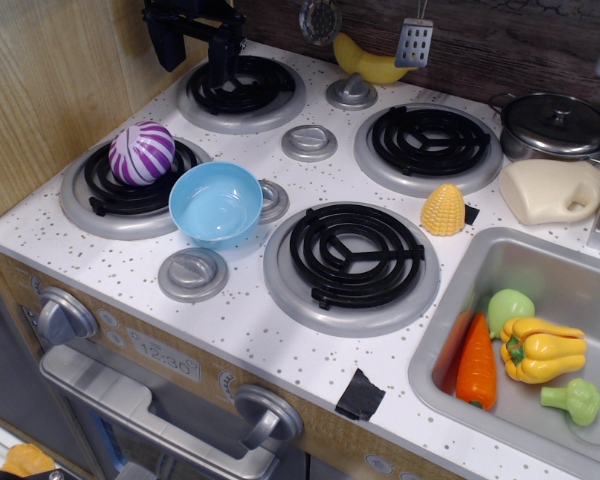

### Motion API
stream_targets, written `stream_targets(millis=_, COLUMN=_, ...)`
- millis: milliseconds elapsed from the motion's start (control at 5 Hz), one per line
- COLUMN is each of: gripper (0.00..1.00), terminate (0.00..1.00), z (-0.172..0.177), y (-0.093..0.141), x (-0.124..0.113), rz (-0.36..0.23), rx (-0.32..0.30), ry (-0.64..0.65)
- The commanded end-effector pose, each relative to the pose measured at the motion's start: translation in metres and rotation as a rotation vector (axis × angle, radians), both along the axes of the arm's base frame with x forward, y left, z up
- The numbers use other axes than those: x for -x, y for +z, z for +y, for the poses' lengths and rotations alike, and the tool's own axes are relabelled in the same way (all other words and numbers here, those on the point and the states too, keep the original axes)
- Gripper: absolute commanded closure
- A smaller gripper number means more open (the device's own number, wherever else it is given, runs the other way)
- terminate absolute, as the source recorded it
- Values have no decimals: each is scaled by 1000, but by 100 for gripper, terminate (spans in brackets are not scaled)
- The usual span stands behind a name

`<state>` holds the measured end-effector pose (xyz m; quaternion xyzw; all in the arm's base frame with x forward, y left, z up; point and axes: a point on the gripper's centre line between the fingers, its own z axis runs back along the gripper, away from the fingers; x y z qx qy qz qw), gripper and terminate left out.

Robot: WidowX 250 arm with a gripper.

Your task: Put corn into bowl

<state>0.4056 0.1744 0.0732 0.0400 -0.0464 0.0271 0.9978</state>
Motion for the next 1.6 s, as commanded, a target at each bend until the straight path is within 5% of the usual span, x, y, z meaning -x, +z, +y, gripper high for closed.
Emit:
stream_targets(millis=0, gripper=0, terminate=0, z=0, y=0, x=0, rz=0, rx=0, ry=0)
stream_targets(millis=200, gripper=0, terminate=0, z=-29, y=21, x=6, rz=0, rx=-43, ry=90)
stream_targets(millis=600, gripper=0, terminate=0, z=-88, y=51, x=17, rz=-33, rx=-29, ry=201)
stream_targets(millis=800, gripper=0, terminate=0, z=-120, y=52, x=28, rz=-78, rx=-3, ry=223)
stream_targets(millis=1200, gripper=0, terminate=0, z=-188, y=37, x=27, rz=-214, rx=-51, ry=164)
stream_targets(millis=1400, gripper=0, terminate=0, z=-219, y=33, x=19, rz=-183, rx=-5, ry=121)
